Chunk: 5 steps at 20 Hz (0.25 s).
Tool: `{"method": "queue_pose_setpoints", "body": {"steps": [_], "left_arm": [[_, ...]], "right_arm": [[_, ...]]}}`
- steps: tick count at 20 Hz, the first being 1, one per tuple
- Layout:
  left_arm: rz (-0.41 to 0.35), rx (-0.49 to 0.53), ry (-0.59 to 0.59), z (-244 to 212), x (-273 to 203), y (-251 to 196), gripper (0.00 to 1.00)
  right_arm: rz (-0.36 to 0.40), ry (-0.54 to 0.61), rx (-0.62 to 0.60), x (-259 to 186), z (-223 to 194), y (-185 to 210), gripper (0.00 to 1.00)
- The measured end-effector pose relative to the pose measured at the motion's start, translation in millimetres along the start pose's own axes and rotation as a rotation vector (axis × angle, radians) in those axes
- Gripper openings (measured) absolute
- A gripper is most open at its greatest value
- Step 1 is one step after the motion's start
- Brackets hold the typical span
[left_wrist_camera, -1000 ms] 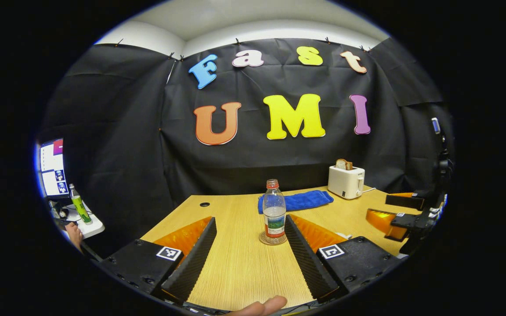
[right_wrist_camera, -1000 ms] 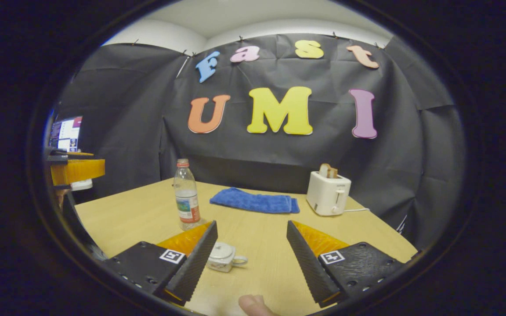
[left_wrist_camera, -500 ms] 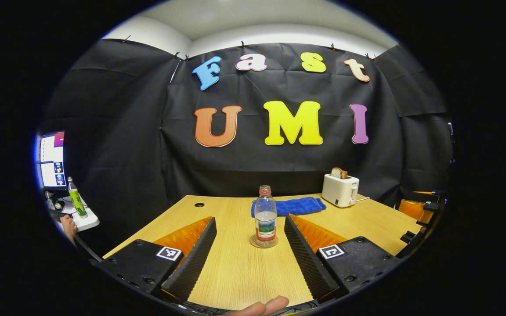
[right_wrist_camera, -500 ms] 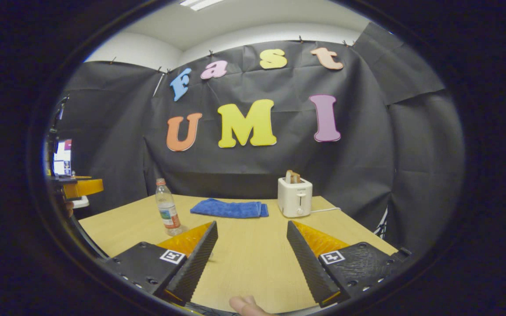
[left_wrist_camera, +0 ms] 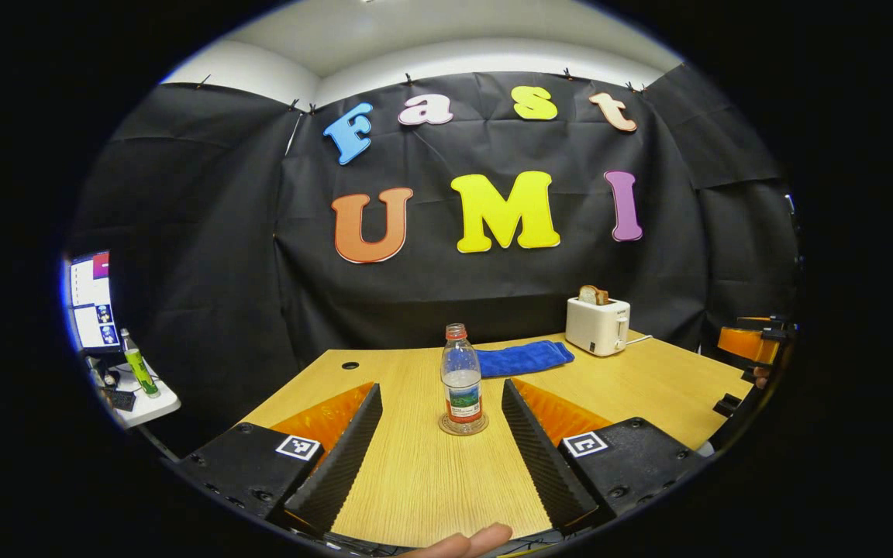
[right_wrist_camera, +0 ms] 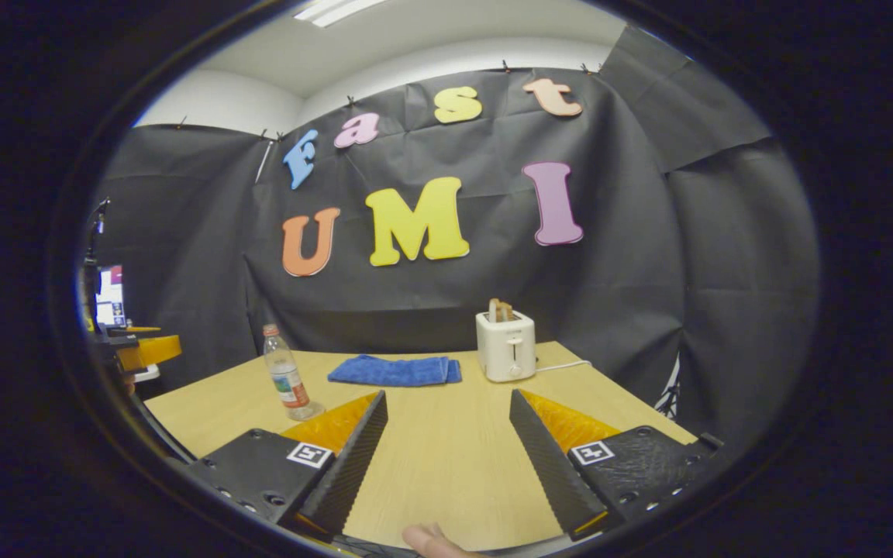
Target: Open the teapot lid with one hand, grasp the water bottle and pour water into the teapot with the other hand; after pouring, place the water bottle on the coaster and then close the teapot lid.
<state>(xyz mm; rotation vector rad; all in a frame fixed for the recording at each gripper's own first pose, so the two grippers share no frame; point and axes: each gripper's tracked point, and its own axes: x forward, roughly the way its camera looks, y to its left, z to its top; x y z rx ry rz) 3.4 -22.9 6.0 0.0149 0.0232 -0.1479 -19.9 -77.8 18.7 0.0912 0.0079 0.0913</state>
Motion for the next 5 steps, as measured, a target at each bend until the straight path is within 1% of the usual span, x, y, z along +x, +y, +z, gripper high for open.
{"method": "queue_pose_setpoints", "body": {"steps": [1,2,5], "left_arm": [[0.003,0.001,0.000,-1.4,1.1,0.9,0.97],[0.006,0.004,0.001,-1.9,0.9,1.6,0.97],[0.018,0.011,0.004,-2.1,2.5,4.5,0.97]], "right_arm": [[0.007,-0.001,0.004,-0.3,0.4,1.0,0.95],[0.007,-0.004,-0.001,1.0,0.0,0.2,0.92],[-0.011,-0.012,-0.029,1.2,1.7,-3.2,0.92]]}}
